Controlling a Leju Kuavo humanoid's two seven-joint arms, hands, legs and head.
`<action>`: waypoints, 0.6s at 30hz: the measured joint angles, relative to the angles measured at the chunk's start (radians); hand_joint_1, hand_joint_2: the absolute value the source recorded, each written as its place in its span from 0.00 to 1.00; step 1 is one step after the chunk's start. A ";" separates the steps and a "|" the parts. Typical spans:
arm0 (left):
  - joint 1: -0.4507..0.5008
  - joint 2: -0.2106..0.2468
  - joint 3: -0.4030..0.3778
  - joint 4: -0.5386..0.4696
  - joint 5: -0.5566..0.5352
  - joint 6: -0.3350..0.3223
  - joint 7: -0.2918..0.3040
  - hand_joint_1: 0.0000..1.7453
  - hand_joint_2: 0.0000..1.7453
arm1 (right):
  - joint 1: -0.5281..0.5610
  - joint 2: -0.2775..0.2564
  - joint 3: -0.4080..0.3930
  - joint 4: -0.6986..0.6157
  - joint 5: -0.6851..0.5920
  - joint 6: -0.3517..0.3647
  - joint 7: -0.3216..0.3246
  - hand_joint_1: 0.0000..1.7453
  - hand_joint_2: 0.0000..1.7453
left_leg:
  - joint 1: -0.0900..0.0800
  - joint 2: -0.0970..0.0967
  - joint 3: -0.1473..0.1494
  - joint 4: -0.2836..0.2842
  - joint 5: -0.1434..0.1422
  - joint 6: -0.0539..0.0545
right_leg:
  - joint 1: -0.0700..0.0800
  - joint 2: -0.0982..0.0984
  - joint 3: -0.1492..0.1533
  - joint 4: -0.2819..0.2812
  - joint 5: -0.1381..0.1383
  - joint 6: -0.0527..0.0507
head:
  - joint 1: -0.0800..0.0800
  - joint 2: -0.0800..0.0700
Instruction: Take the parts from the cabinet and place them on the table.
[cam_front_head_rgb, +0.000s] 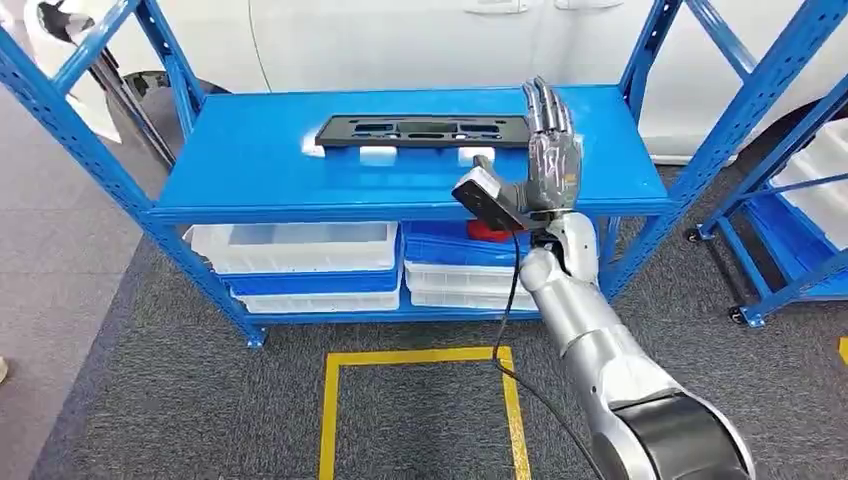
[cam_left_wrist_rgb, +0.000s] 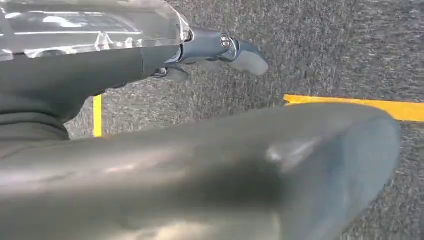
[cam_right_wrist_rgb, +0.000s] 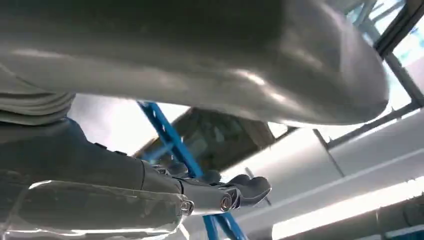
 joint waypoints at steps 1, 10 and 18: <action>-0.001 0.000 0.002 0.000 -0.003 -0.001 0.000 0.00 0.00 | -0.010 -0.001 0.000 0.007 0.008 -0.003 0.001 0.00 0.00 | 0.001 0.001 0.048 -0.105 0.056 0.003 | -0.001 0.000 0.010 0.000 -0.007 0.004 | 0.000 0.000; -0.006 -0.003 0.012 0.003 -0.013 -0.009 0.000 0.00 0.00 | -0.032 -0.004 0.000 0.040 0.032 -0.005 -0.002 0.00 0.00 | -0.004 -0.001 0.115 -0.204 0.037 0.058 | 0.002 -0.001 -0.069 0.156 -0.074 0.044 | 0.000 0.000; -0.002 -0.015 0.013 0.008 -0.019 -0.004 0.000 0.00 0.00 | 0.002 -0.002 0.029 0.048 0.114 0.011 -0.007 0.00 1.00 | -0.023 -0.005 0.176 -0.204 -0.015 0.057 | 0.023 -0.004 -0.091 0.012 0.076 0.004 | -0.001 0.000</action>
